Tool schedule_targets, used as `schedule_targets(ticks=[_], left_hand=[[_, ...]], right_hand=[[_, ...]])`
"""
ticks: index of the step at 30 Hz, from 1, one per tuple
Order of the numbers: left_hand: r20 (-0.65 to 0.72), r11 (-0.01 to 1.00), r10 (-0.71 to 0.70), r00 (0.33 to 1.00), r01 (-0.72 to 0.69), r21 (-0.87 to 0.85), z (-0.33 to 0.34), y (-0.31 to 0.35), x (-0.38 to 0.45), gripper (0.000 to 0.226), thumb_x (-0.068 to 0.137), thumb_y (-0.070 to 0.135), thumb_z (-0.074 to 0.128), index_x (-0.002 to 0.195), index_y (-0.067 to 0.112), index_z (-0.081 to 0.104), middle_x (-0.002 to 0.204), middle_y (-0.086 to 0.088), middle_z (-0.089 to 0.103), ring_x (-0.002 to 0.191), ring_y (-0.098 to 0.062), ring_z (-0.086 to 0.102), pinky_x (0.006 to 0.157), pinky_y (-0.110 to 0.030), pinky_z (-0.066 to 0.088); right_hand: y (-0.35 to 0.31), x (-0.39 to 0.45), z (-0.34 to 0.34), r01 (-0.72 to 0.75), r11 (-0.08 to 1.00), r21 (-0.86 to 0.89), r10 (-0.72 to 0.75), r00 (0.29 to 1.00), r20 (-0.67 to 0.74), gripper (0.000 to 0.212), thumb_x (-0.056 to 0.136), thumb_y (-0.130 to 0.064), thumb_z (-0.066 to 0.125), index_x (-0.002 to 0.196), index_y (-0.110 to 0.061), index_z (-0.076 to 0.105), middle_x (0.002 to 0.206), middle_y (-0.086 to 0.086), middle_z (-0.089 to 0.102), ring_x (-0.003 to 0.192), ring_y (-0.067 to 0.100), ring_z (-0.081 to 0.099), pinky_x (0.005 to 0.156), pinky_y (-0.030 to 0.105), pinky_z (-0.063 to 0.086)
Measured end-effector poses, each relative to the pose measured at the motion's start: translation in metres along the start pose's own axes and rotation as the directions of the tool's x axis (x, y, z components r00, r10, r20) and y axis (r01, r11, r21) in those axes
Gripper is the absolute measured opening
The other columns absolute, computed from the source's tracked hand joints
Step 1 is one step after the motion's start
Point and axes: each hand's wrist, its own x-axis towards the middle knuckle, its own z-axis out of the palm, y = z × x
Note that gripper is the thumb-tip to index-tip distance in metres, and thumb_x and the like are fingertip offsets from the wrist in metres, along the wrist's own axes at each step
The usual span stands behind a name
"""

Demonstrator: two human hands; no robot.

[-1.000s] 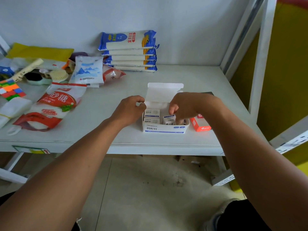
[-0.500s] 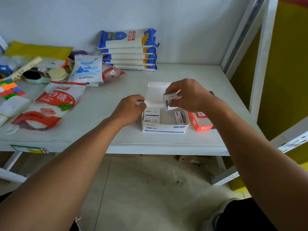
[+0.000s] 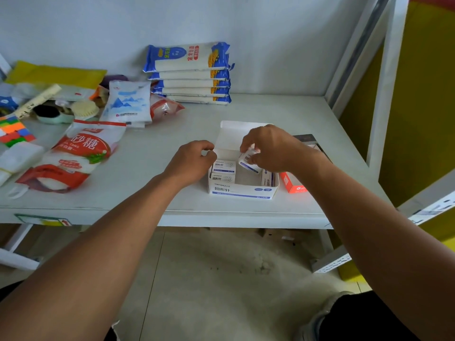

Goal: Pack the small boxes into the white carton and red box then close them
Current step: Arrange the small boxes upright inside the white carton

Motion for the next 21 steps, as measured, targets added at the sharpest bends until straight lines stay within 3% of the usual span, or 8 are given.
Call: schedule_targets(ticks=[2, 4, 9, 14, 21], left_hand=[[0.006, 1.0, 0.009, 1.0, -0.009, 0.003, 0.0, 0.0, 0.0, 0.032, 0.092, 0.027, 0.048, 0.12, 0.02, 0.063, 0.124, -0.001, 0.064, 0.102, -0.019, 0.062, 0.082, -0.03, 0.046], [0.011, 1.0, 0.013, 1.0, -0.013, 0.003, 0.0, -0.001, 0.001, 0.032, 0.092, 0.028, 0.048, 0.119, 0.02, 0.063, 0.123, -0.001, 0.064, 0.1, -0.019, 0.062, 0.079, -0.029, 0.045], [0.015, 1.0, 0.011, 1.0, -0.011, -0.009, -0.001, -0.001, 0.0, 0.033, 0.092, 0.027, 0.048, 0.12, 0.018, 0.062, 0.124, -0.001, 0.064, 0.103, -0.019, 0.061, 0.082, -0.029, 0.045], [0.0, 1.0, 0.014, 1.0, -0.014, -0.016, 0.0, 0.001, -0.001, 0.03, 0.091, 0.027, 0.05, 0.115, 0.017, 0.064, 0.118, 0.0, 0.066, 0.098, -0.018, 0.061, 0.079, -0.027, 0.043], [0.015, 0.999, 0.016, 1.0, -0.016, -0.034, -0.001, 0.001, -0.002, 0.029, 0.091, 0.028, 0.05, 0.114, 0.02, 0.065, 0.116, 0.001, 0.067, 0.097, -0.017, 0.062, 0.076, -0.027, 0.044]], right_hand=[[-0.004, 0.002, 0.006, 0.04, 0.999, -0.037, -0.039, 0.999, 0.012, 0.033, 0.083, -0.012, 0.069, 0.115, -0.021, 0.068, 0.121, 0.002, 0.057, 0.106, 0.021, 0.056, 0.09, 0.033, 0.05], [-0.004, 0.005, 0.01, 0.041, 0.998, -0.05, -0.041, 0.999, 0.007, 0.039, 0.081, -0.012, 0.071, 0.118, -0.021, 0.066, 0.116, 0.001, 0.059, 0.104, 0.021, 0.056, 0.088, 0.031, 0.05], [0.009, 0.006, 0.019, -0.022, 0.999, -0.041, 0.019, 0.997, -0.078, 0.014, 0.083, -0.027, 0.065, 0.094, -0.031, 0.072, 0.094, -0.001, 0.066, 0.096, 0.02, 0.052, 0.079, 0.041, 0.053], [0.013, -0.004, 0.023, 0.007, 0.979, -0.204, -0.032, 0.992, -0.122, 0.036, 0.084, -0.045, 0.065, 0.114, -0.026, 0.07, 0.11, 0.002, 0.057, 0.108, 0.025, 0.042, 0.086, 0.04, 0.044], [0.012, 0.005, 0.024, -0.018, 0.959, -0.282, -0.01, 0.995, -0.097, 0.023, 0.09, -0.036, 0.059, 0.106, -0.028, 0.072, 0.147, -0.001, 0.04, 0.138, 0.028, 0.023, 0.1, 0.045, 0.031]])
